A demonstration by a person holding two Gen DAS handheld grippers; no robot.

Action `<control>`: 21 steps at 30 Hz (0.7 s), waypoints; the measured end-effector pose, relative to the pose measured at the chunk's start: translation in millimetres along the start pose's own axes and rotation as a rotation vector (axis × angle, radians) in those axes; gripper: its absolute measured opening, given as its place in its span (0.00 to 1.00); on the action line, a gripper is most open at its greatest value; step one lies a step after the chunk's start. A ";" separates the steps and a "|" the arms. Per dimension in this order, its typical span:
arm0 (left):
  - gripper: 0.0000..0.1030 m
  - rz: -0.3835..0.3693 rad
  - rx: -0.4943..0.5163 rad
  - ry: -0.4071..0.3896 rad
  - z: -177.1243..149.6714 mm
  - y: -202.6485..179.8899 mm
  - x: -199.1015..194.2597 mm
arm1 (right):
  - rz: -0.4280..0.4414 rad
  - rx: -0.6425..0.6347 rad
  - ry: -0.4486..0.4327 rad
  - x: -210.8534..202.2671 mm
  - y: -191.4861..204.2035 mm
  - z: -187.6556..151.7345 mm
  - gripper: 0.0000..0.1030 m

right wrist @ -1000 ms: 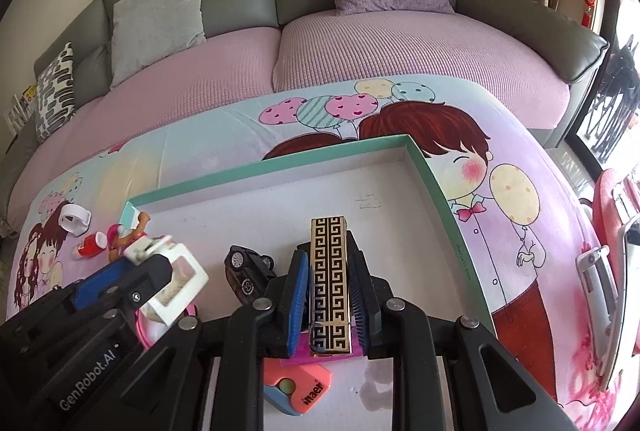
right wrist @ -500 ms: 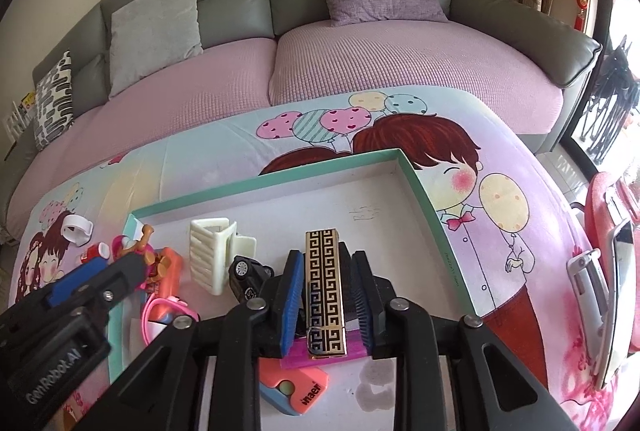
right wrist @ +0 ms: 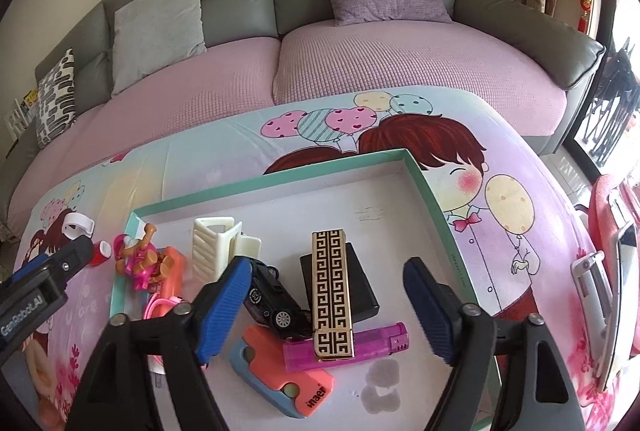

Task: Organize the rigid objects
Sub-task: 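Withdraw both open tools from the box toward the remaining objects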

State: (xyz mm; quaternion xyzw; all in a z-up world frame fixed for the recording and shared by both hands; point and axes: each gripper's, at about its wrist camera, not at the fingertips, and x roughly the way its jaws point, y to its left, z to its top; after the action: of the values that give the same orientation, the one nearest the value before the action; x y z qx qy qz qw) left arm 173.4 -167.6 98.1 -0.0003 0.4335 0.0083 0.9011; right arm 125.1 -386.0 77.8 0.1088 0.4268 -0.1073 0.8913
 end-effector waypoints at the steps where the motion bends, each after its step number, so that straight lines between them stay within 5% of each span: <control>1: 0.89 0.014 -0.009 0.005 0.0 3.3 2.5 | 0.001 -0.005 0.000 0.3 1.2 -0.1 0.88; 6: 0.90 0.043 -0.041 0.016 -1.3 15.4 10.5 | 0.016 -0.024 0.004 1.9 7.1 -0.8 0.90; 8: 0.92 0.050 -0.047 0.007 -1.4 18.0 10.9 | 0.017 -0.032 0.007 2.5 9.3 -1.4 1.00; 21: 0.94 0.068 -0.118 -0.016 1.7 37.5 7.3 | 0.075 -0.089 0.003 -0.2 39.6 -1.2 1.00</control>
State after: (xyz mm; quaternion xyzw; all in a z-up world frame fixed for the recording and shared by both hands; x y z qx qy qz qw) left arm 178.8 -129.9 93.7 -0.0386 0.4247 0.0643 0.9022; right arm 135.4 -347.9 81.3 0.0853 0.4283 -0.0547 0.8979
